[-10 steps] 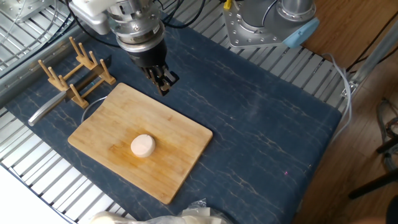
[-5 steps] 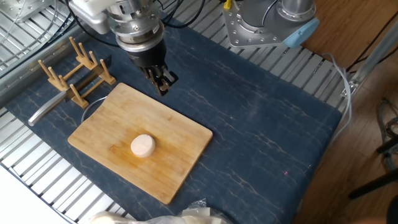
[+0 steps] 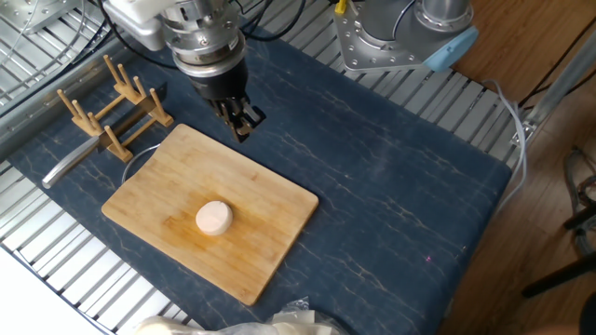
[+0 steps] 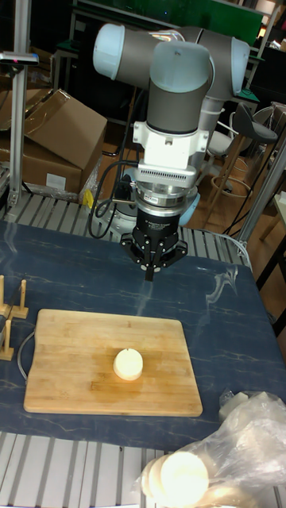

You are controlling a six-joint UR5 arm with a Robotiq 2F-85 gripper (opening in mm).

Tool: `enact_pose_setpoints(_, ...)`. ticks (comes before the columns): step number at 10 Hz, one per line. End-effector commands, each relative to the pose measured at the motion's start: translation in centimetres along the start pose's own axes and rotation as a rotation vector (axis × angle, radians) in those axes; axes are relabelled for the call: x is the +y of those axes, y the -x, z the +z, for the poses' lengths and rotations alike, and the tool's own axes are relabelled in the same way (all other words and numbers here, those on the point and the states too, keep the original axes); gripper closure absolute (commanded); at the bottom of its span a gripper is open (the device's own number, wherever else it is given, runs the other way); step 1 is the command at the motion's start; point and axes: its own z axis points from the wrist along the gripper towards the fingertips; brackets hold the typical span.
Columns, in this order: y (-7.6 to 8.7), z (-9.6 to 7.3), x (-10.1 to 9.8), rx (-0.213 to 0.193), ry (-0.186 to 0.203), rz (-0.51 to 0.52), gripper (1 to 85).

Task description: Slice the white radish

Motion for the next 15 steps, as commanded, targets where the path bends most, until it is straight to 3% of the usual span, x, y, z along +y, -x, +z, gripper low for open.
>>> enact_pose_setpoints(1, -0.2, -0.2, -0.7, 0.007, -0.027, 0.046, 84.7)
enact_pose_setpoints(2, -0.5, -0.2, -0.9, 0.016, -0.036, 0.087, 84.7)
enact_pose_setpoints(4, 1.1, -0.4, -3.1, -0.05, -0.118, 0.094, 84.7)
enact_pose_setpoints(5, 1.8, -0.3, -2.5, -0.074, -0.093, 0.095, 84.7)
enact_pose_setpoints(6, 2.0, -0.3, -2.5, -0.078, -0.094, 0.038, 84.7)
enact_pose_setpoints(7, 1.4, -0.3, -2.5, -0.052, -0.095, -0.014, 84.7)
enact_pose_setpoints(8, 1.4, -0.3, -2.7, -0.052, -0.105, -0.063, 84.7)
enact_pose_setpoints(12, 1.4, 0.0, -10.5, -0.052, -0.117, -0.211, 84.7)
enact_pose_setpoints(13, 1.9, 0.5, -12.0, -0.066, -0.157, -0.243, 84.7)
enact_pose_setpoints(15, 1.0, 1.0, -9.3, -0.045, -0.044, -0.136, 84.7)
